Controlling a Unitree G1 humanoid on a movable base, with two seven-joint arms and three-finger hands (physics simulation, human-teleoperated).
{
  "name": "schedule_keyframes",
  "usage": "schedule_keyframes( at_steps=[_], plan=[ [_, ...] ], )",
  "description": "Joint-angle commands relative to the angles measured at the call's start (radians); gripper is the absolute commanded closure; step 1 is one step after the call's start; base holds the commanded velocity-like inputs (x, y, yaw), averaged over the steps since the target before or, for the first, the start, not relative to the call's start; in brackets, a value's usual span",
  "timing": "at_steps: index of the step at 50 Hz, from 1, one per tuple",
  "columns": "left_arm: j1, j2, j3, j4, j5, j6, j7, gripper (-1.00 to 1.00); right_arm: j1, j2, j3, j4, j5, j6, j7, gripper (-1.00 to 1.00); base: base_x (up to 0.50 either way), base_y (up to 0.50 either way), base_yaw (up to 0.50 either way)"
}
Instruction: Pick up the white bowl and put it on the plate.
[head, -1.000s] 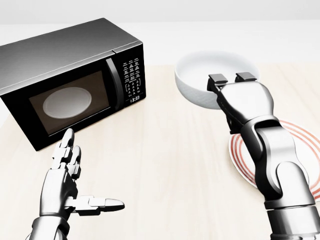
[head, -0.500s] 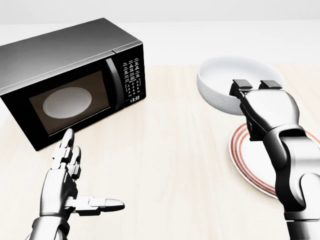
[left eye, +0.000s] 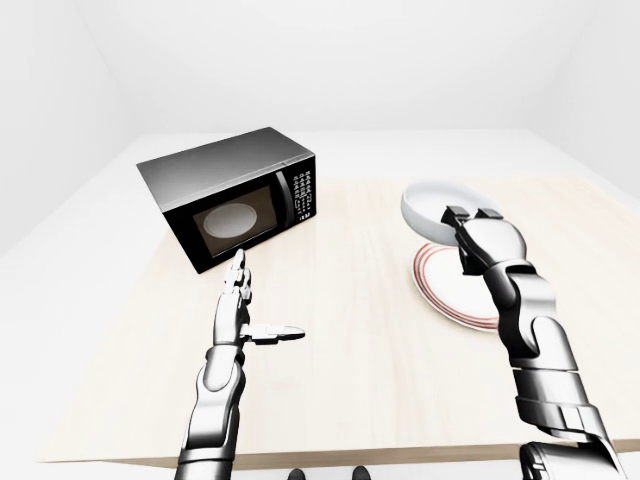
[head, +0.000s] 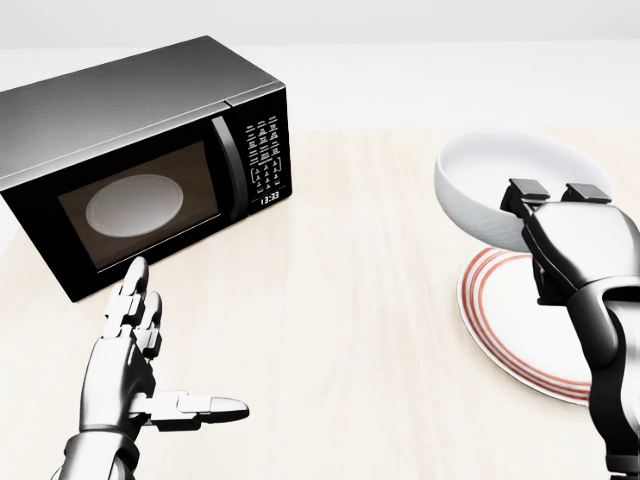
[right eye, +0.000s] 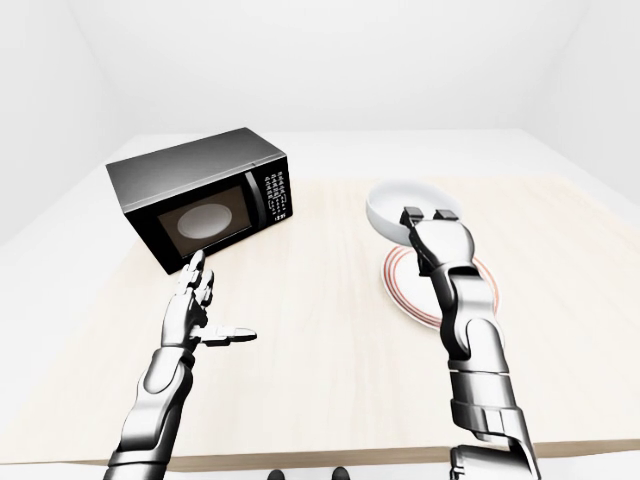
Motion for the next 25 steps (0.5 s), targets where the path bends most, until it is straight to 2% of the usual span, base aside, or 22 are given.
schedule_keyframes(
  at_steps=[1,17,21,24,25],
  plan=[
    [0.0,0.001,0.001,0.004,0.0,-0.004,-0.001,-1.0,0.038,-0.02,-0.036,-0.027,0.032,-0.001,-0.021,1.0,0.0,0.0,0.0],
    [-0.007,0.001,0.002,0.021,0.001,-0.013,0.0,-1.0,0.079,-0.032,-0.059,-0.01,0.042,0.001,-0.044,1.0,0.0,0.0,0.0],
    [-0.001,0.0,0.0,0.011,0.002,-0.009,0.0,-1.0,0.089,-0.036,-0.064,0.011,0.044,-0.004,-0.063,1.0,0.0,0.0,0.0],
    [0.006,-0.001,-0.003,-0.02,0.004,0.015,0.003,-1.0,0.103,-0.037,-0.067,0.012,0.046,-0.003,-0.068,1.0,0.0,0.0,0.0],
    [0.007,-0.001,-0.003,-0.02,0.004,0.015,0.002,-1.0,0.104,-0.037,-0.067,0.02,0.046,-0.005,-0.074,1.0,0.0,0.0,0.0]
  ],
)
